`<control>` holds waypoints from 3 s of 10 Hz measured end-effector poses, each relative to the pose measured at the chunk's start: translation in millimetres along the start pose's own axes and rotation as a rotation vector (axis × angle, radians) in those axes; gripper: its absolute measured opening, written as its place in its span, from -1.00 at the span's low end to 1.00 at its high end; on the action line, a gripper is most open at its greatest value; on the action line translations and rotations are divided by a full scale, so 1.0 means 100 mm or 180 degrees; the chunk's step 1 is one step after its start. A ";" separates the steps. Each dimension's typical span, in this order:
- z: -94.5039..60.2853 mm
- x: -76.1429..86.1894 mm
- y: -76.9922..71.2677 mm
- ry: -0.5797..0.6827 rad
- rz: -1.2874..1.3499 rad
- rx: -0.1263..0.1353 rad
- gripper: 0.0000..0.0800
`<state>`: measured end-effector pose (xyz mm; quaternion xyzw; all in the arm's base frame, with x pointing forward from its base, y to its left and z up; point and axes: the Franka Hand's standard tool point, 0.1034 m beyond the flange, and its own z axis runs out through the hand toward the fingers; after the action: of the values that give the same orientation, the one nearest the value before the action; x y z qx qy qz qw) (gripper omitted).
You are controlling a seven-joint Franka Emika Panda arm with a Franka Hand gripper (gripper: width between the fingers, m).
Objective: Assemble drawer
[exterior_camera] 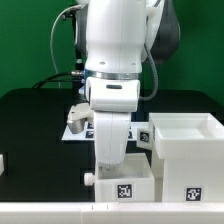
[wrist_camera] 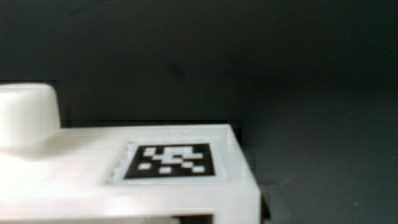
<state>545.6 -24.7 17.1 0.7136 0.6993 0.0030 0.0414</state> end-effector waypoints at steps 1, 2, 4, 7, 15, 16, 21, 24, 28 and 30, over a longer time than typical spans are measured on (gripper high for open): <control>0.01 0.03 -0.01 0.0003 -0.0002 0.0010 -0.90; 0.01 0.07 -0.01 0.0006 0.0008 0.0006 -0.90; 0.00 0.10 0.03 0.0003 0.0044 -0.0001 -0.90; -0.03 0.14 0.09 0.0004 0.0157 -0.0023 -0.90; 0.00 0.18 0.11 -0.0039 0.0173 0.0029 -0.90; 0.00 0.17 0.11 -0.0057 0.0133 0.0024 -0.90; 0.00 0.14 0.12 -0.0072 0.0074 0.0006 -0.90; -0.01 0.10 0.12 -0.0141 -0.0114 0.0017 -0.90; -0.02 0.13 0.13 -0.0186 -0.0051 0.0129 -0.90; -0.02 0.16 0.13 -0.0193 -0.0004 0.0149 -0.90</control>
Offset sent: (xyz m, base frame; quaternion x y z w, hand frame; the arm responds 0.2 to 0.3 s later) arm 0.0158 0.0076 0.0042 -0.0098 -0.0183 0.0065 0.9998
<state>558.6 -8.9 19.4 0.7136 0.6981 -0.0350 0.0457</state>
